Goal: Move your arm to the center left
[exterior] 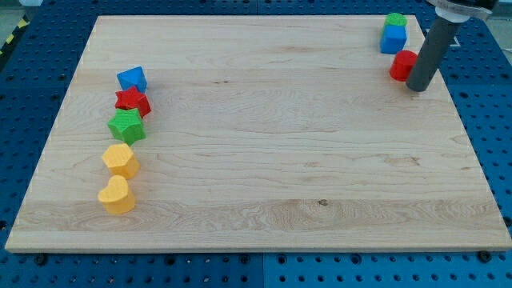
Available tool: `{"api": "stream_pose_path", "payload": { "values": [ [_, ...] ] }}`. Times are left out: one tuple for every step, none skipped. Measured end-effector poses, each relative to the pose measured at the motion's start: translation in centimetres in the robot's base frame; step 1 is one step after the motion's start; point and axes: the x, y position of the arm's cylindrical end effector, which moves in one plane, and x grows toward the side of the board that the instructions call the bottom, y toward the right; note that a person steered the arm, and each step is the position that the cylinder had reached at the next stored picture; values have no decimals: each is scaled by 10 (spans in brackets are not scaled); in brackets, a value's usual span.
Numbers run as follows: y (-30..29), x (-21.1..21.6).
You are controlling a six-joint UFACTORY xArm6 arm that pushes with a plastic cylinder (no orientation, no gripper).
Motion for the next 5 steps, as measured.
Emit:
{"api": "stream_pose_path", "payload": {
  "values": [
    [-5,-13],
    [-6,-15],
    [-9,-15],
    [-10,-30],
    [-15,-28]
  ]
}}
